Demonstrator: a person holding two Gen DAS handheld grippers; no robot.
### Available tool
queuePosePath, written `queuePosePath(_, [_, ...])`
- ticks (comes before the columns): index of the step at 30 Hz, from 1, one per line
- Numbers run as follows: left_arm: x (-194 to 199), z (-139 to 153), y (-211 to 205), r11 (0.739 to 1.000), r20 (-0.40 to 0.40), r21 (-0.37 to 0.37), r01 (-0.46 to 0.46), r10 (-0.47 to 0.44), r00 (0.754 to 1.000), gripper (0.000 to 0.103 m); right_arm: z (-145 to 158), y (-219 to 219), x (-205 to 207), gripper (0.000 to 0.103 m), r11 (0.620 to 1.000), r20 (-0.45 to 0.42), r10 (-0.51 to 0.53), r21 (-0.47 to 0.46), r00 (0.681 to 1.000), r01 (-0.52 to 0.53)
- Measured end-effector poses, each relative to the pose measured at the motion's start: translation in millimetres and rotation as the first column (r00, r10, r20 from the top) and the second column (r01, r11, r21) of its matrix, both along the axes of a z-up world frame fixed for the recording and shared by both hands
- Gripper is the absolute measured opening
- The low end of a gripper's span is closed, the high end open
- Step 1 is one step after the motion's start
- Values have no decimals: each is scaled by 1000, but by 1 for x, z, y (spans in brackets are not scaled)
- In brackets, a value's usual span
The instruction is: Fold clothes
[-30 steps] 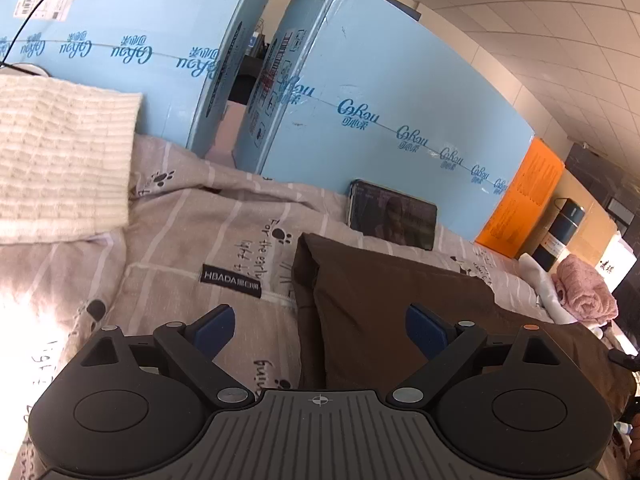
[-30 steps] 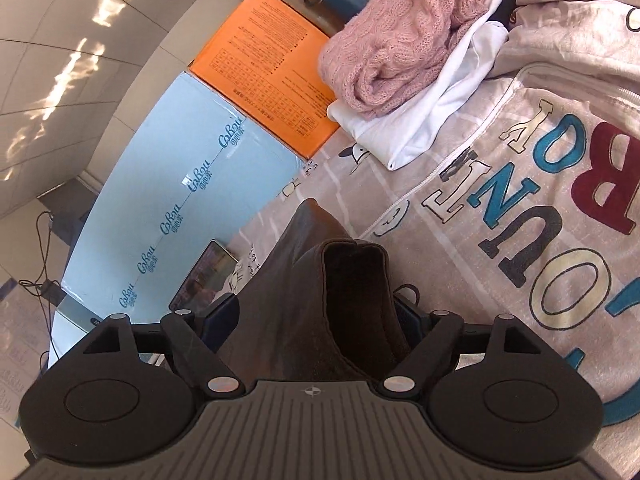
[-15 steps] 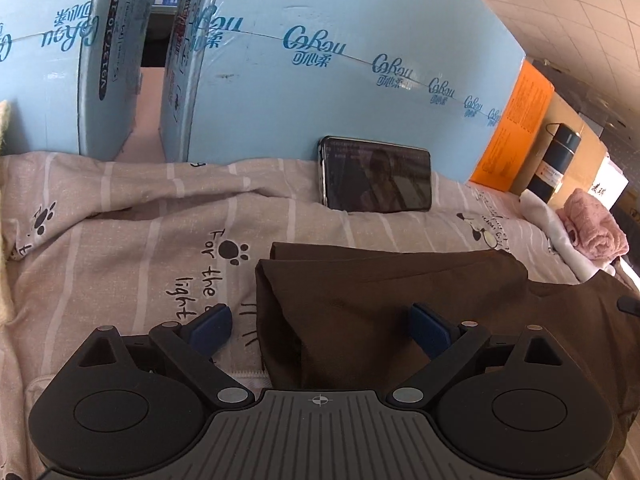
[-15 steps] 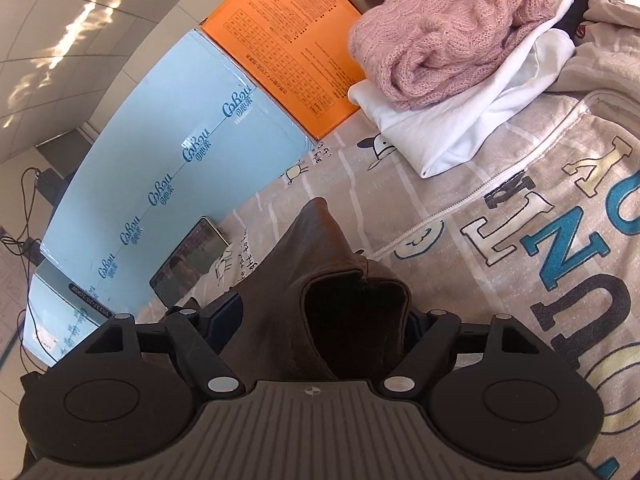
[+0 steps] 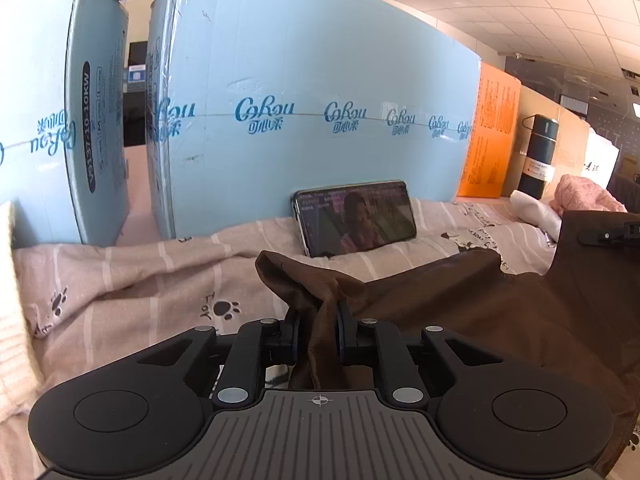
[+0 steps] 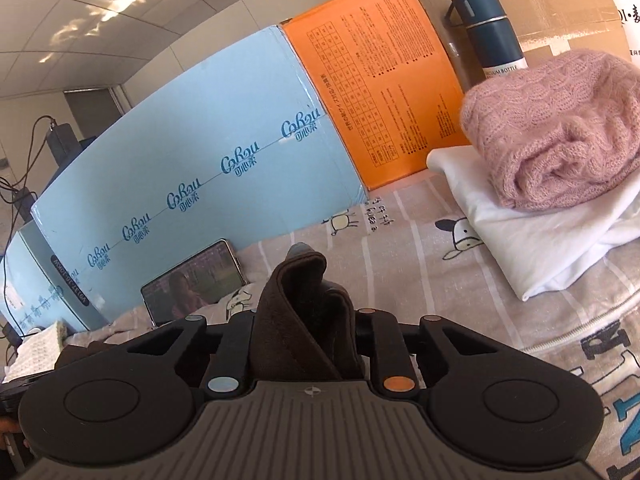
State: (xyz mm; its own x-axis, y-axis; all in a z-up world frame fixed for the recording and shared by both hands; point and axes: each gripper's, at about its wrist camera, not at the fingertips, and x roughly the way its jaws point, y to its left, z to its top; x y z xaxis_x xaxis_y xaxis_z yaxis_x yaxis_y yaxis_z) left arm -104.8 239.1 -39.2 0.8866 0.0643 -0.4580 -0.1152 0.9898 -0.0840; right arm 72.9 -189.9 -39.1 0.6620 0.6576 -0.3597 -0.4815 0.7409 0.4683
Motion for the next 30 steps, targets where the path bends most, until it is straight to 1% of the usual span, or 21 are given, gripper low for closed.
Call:
queuePosePath(3, [9, 5, 8, 1000, 11, 22, -11, 11, 1000, 14, 9, 5, 5, 14, 1000, 53, -12, 17, 998, 11])
queuePosePath(5, [16, 7, 11, 999, 15, 41, -10, 9, 1000, 15, 8, 5, 12, 14, 1000, 52, -24, 9, 998, 23])
queuePosePath(8, [23, 0, 16, 1000, 0, 15, -15, 15, 1000, 22, -2, 7, 24, 15, 998, -6, -53, -20, 999, 53])
queuePosePath(10, [22, -5, 18, 999, 9, 14, -33, 33, 999, 32, -11, 6, 30, 18, 996, -50, -72, -62, 996, 69])
queuePosePath(11, [20, -7, 19, 999, 15, 18, -49, 49, 999, 47, -15, 6, 32, 23, 993, -66, -83, -88, 994, 77])
queuePosePath(12, [18, -7, 21, 999, 25, 9, -47, 47, 999, 56, -16, 5, 32, 28, 989, -70, -100, -114, 992, 92])
queuePosePath(13, [17, -7, 23, 999, 35, -2, -43, 43, 998, 58, -16, 3, 32, 38, 985, -68, -119, -137, 991, 109])
queuePosePath(14, [15, -7, 23, 1000, 44, -9, -28, 28, 999, 60, -16, 1, 31, 43, 980, -64, -137, -155, 988, 126])
queuePosePath(16, [11, -5, 23, 1000, 63, -20, 5, -4, 998, 68, -14, -6, 30, 60, 973, -42, -176, -159, 984, 167])
queuePosePath(17, [10, -4, 20, 999, 67, -12, 30, -30, 997, 73, -13, -9, 29, 65, 969, -28, -194, -161, 981, 187])
queuePosePath(18, [8, -3, 17, 998, 71, -1, 56, -56, 996, 75, -12, -12, 28, 67, 964, -7, -212, -164, 977, 208])
queuePosePath(20, [5, 2, 10, 996, 89, 28, 87, -89, 992, 75, -10, -15, 26, 69, 956, 26, -236, -170, 971, 237])
queuePosePath(23, [-3, 10, 1, 988, 142, 44, 149, -154, 978, 75, -9, -18, 24, 71, 958, 36, -240, -151, 970, 243])
queuePosePath(25, [-4, 12, -6, 980, 158, 57, 190, -197, 967, 75, -9, -18, 23, 71, 960, 43, -237, -143, 971, 241])
queuePosePath(26, [-2, 12, -11, 978, 145, 79, 193, -203, 968, 75, -8, -18, 23, 72, 961, 47, -235, -139, 971, 240])
queuePosePath(28, [8, 6, -14, 983, 86, 105, 153, -162, 983, 75, -6, -17, 21, 72, 964, 62, -228, -128, 972, 234])
queuePosePath(30, [15, -2, -7, 991, 45, 85, 107, -111, 993, 72, -4, -16, 18, 74, 969, 81, -212, -113, 974, 220])
